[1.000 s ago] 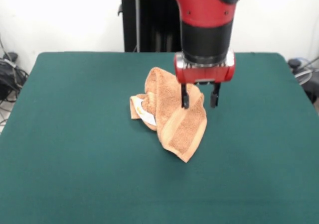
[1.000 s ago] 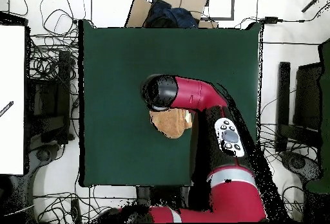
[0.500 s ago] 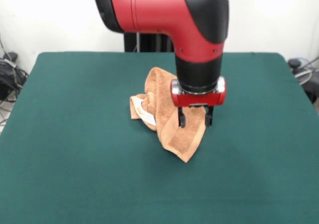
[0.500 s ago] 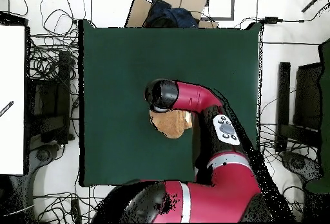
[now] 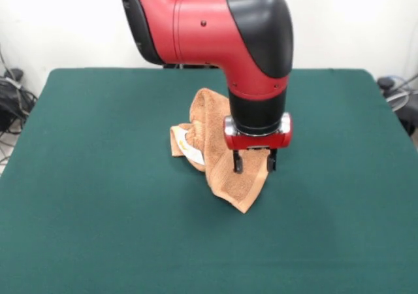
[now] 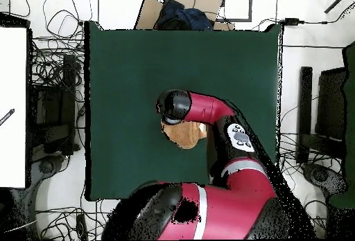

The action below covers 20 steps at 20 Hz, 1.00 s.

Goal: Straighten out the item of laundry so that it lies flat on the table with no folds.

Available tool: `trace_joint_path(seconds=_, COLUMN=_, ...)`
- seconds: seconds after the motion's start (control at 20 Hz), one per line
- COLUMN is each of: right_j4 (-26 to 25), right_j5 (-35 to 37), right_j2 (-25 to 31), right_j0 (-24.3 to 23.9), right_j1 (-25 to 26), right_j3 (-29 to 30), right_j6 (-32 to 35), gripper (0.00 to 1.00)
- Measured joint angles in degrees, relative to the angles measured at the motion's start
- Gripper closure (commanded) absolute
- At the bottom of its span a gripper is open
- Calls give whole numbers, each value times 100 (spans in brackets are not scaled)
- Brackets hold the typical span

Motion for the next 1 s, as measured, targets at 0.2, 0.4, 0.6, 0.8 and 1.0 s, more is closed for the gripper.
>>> trace_joint_path(seconds=0.2, right_j4=0, right_j5=1, right_j2=-90, right_j0=160, right_j1=-1, right_j3=-63, right_j6=0, gripper=0)
trace_joint_path(seconds=0.4, right_j4=0, right_j5=1, right_j2=-105, right_j0=332, right_j1=30, right_j3=-197, right_j6=0, gripper=0)
trace_joint_path(seconds=0.6, right_j4=0, right_j5=1, right_j2=-107, right_j0=450, right_j1=104, right_j3=-372, right_j6=0, gripper=0)
trace_joint_path(seconds=0.8, right_j4=0, right_j5=1, right_j2=-107, right_j0=497, right_j1=179, right_j3=-490, right_j6=0, gripper=0)
trace_joint_path(seconds=1.0, right_j4=0, right_j5=1, right_j2=-107, right_j0=475, right_j1=288, right_j3=-602, right_j6=0, gripper=0)
